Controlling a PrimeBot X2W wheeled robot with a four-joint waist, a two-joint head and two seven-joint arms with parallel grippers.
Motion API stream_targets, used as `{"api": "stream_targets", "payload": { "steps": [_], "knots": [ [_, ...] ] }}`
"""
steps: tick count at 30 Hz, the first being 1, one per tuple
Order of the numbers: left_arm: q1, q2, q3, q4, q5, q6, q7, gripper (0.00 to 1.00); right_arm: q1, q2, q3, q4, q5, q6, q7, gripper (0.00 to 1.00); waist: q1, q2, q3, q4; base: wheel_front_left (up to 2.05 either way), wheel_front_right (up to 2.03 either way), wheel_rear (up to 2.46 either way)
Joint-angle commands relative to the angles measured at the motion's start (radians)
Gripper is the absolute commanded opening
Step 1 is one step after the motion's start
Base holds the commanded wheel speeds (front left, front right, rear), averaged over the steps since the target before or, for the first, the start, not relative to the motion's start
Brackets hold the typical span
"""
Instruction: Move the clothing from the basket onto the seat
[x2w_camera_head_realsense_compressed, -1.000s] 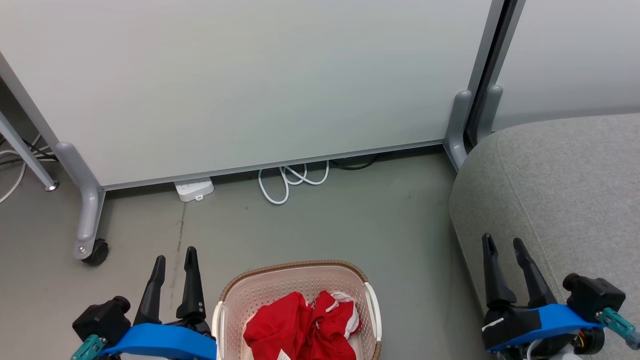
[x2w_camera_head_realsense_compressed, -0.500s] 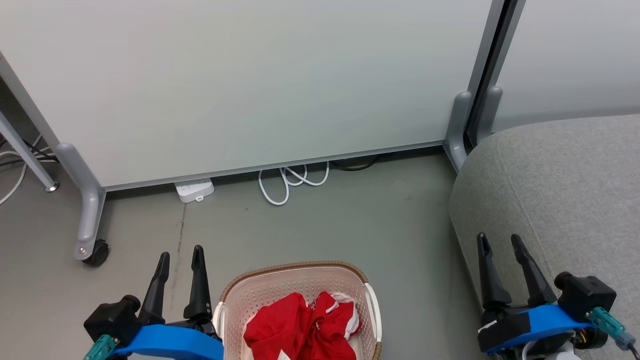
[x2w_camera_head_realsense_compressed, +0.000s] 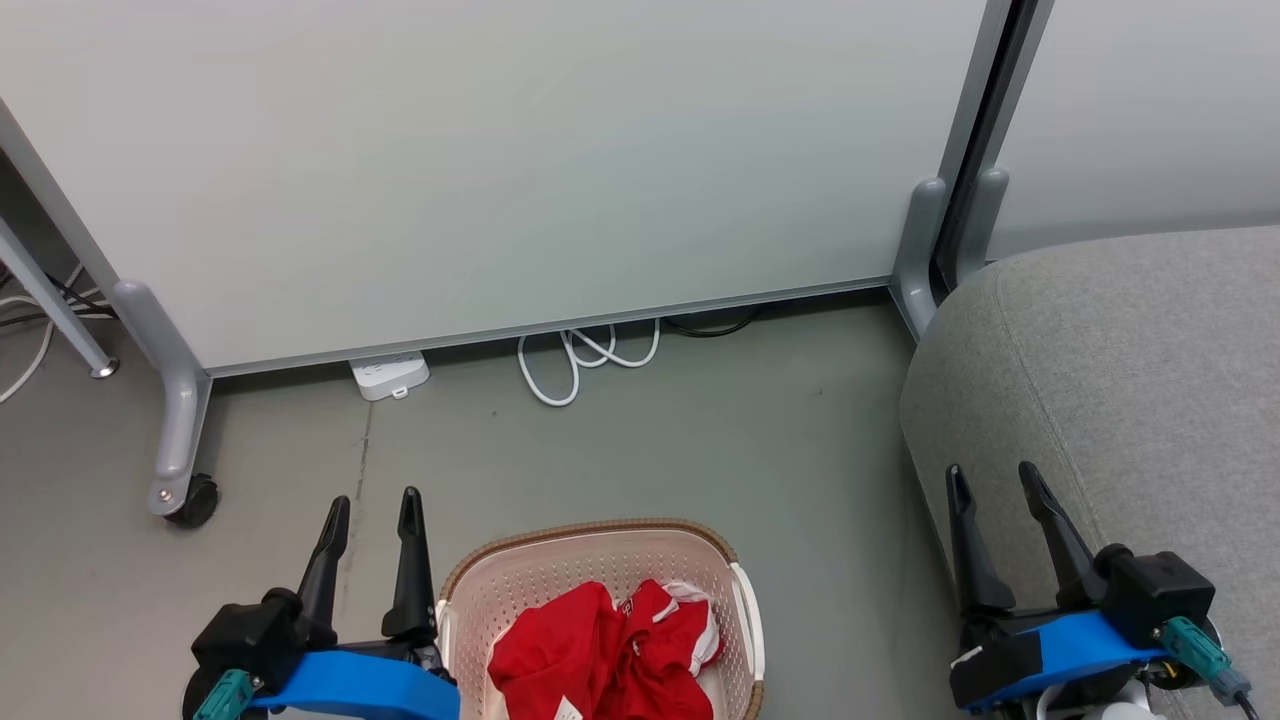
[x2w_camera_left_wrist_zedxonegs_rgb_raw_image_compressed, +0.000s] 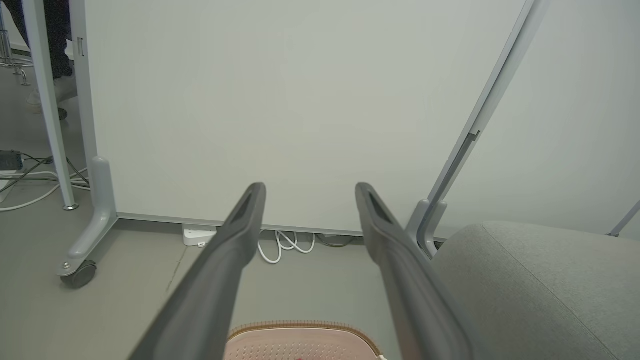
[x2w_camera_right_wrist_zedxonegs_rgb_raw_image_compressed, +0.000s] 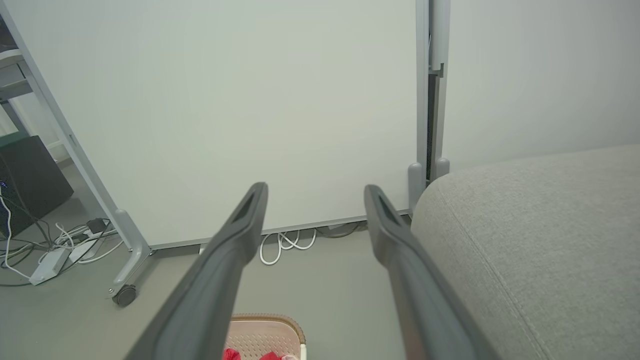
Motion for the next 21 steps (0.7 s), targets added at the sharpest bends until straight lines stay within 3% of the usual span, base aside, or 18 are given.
{"api": "stream_targets", "payload": {
  "steps": [1,21],
  "knots": [
    [-0.011,0.006,0.000,-0.005,0.017,0.006,-0.010,1.00,-0.007,-0.005,0.003,-0.007,-0.017,0.000,-0.006,1.00,0.0000,0.0000,0.001,0.000,0.00,0.00,0.00],
    [-0.009,0.006,-0.004,-0.002,0.041,0.006,-0.016,1.00,-0.007,-0.005,0.005,-0.010,-0.036,0.000,-0.018,1.00,0.0000,0.0000,0.006,0.001,0.00,0.00,0.00]
  ]
}}
